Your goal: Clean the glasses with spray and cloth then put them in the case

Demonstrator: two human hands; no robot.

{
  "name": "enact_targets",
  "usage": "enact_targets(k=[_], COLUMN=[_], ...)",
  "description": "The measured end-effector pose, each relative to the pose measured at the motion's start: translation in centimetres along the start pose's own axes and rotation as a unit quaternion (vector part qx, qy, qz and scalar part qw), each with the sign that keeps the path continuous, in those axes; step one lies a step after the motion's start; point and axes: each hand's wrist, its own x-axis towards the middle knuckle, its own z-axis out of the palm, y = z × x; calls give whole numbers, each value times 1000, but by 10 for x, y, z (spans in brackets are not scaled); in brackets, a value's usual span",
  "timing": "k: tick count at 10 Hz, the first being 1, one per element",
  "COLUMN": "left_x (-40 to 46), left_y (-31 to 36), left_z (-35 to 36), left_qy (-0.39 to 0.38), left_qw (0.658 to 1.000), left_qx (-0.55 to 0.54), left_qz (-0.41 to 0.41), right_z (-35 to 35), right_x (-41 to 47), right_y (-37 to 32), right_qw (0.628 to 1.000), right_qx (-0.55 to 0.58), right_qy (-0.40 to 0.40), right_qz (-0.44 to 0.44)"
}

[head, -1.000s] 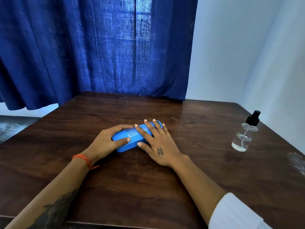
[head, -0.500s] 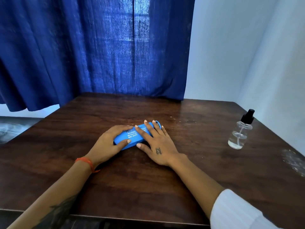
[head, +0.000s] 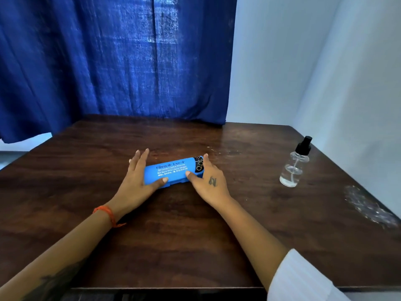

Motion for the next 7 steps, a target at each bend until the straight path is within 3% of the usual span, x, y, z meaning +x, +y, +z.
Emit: enact_targets(k=[3, 5, 7], left_x=[38, 46, 47], left_y=[45, 63, 79], left_z=[72, 102, 90], left_qy=[-95, -113, -166], left_qw=[991, 982, 973], left_qx=[29, 74, 132], left_qz=[86, 134, 88], right_z=[-68, -83, -93], right_x=[-11, -21, -18], right_y=[56, 79, 59], right_qw=[994, 987, 984], right_qx=[-41, -48, -54], right_qy=[73, 114, 82], right_qz=[71, 105, 145])
